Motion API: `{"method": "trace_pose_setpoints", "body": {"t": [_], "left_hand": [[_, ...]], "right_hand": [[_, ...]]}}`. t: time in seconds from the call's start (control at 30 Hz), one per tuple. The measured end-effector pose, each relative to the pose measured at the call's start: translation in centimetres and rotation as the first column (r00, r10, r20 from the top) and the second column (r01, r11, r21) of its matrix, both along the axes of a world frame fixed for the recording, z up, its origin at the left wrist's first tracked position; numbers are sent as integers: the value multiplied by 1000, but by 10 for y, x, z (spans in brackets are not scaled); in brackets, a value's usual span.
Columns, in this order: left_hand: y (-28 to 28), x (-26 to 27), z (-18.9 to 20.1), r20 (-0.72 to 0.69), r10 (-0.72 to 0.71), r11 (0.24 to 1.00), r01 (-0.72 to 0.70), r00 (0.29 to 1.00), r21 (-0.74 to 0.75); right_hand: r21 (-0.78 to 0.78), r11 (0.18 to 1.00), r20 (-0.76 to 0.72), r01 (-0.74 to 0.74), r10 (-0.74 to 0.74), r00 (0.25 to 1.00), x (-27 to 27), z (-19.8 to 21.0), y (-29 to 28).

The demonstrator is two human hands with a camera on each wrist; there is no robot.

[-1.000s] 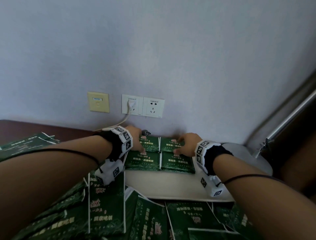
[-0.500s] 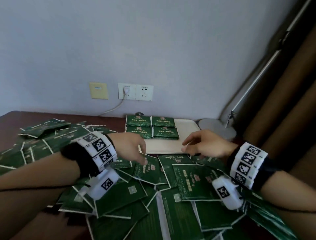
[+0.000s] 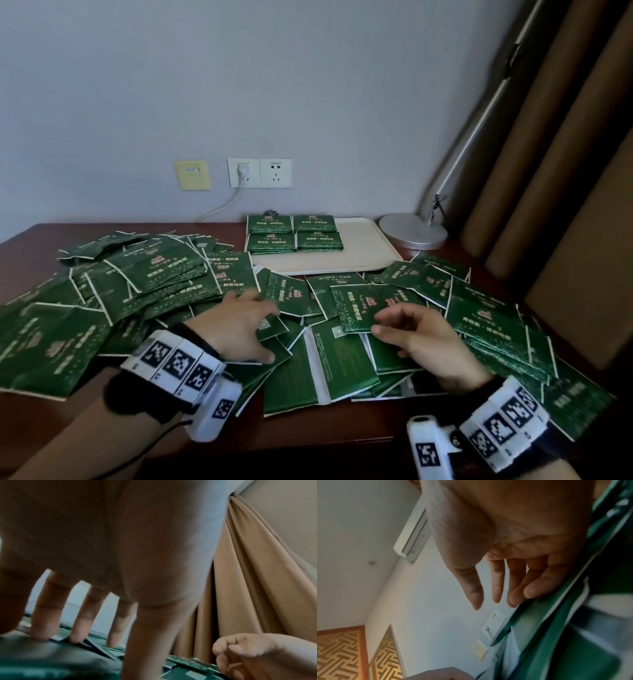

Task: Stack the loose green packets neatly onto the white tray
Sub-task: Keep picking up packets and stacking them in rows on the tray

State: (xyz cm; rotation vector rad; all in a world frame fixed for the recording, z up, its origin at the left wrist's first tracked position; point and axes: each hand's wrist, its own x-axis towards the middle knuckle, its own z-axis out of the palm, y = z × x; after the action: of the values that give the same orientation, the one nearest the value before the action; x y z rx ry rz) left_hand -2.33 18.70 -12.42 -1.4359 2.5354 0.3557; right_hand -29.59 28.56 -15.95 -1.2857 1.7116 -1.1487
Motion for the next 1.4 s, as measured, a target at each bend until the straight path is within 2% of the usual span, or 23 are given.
{"method": "trace_pose_setpoints", "body": {"t": [0.1, 0.17, 0.23, 0.3, 0.37, 0.6, 0.67, 0.73, 0.83, 0.9, 0.97, 1.0, 1.07, 1.13, 1.2, 1.3, 1.4], "left_hand": [[-7, 4, 0, -102, 39, 997, -46, 994, -64], [-11, 6, 1, -94, 29, 994, -39, 995, -105], [-13, 5, 1, -71, 17, 990, -26, 997, -137], [-13, 3, 2, -35, -2, 988, -3, 999, -157], [-12, 1, 3, 0, -11, 987, 10, 1000, -159], [-10, 1, 6, -2, -2, 966, 1, 1000, -258], [-12, 2, 9, -40, -22, 964, 11, 999, -265], [-13, 4, 14, -114, -31, 979, 7, 993, -206], [-15, 8, 22, -324, -11, 998, -7, 946, -54], [-17, 12, 29, -486, 28, 999, -32, 874, 1], [-21, 16, 35, -581, 68, 998, -45, 811, 53], [-25, 18, 37, -598, 76, 996, -36, 798, 78], [-35, 20, 36, -574, 77, 992, -3, 815, 130], [-42, 19, 31, -535, 112, 981, -6, 837, 196], [-47, 13, 24, -517, 156, 968, -27, 841, 248], [-56, 4, 17, -406, 138, 967, -34, 903, 253], [-69, 0, 13, -264, 86, 966, -16, 961, 258]], "right_hand": [[-9, 1000, 2, 29, -29, 1000, 0, -7, -4], [3, 999, -71, 35, -35, 997, -2, -10, -8], [44, 998, -257, 36, -24, 966, -3, -10, -11], [73, 997, -451, 28, 8, 892, -2, -8, -12], [70, 997, -560, 12, 30, 828, 2, -7, -13], [6, 1000, -660, -6, 8, 751, 17, -6, -14], [13, 1000, -713, 11, 1, 701, 20, 0, -15], [20, 999, -777, 46, -13, 630, 22, 4, -16], [-42, 999, -810, 19, -45, 584, 25, 8, -15], [-190, 981, -775, -48, -120, 620, 24, 12, -14], [-346, 931, -705, -113, -179, 687, 19, 15, -12], [-402, 905, -663, -137, -185, 725, 17, 18, -11], [-448, 888, -546, -107, -177, 819, 13, 26, -8], [-416, 909, -375, -3, -169, 912, 9, 33, -9], [-371, 926, -174, 72, -146, 974, 7, 40, -15], [-324, 939, 110, 119, -88, 990, 3, 45, -32], [-193, 980, 206, 41, 0, 979, -13, 39, -59]]}}
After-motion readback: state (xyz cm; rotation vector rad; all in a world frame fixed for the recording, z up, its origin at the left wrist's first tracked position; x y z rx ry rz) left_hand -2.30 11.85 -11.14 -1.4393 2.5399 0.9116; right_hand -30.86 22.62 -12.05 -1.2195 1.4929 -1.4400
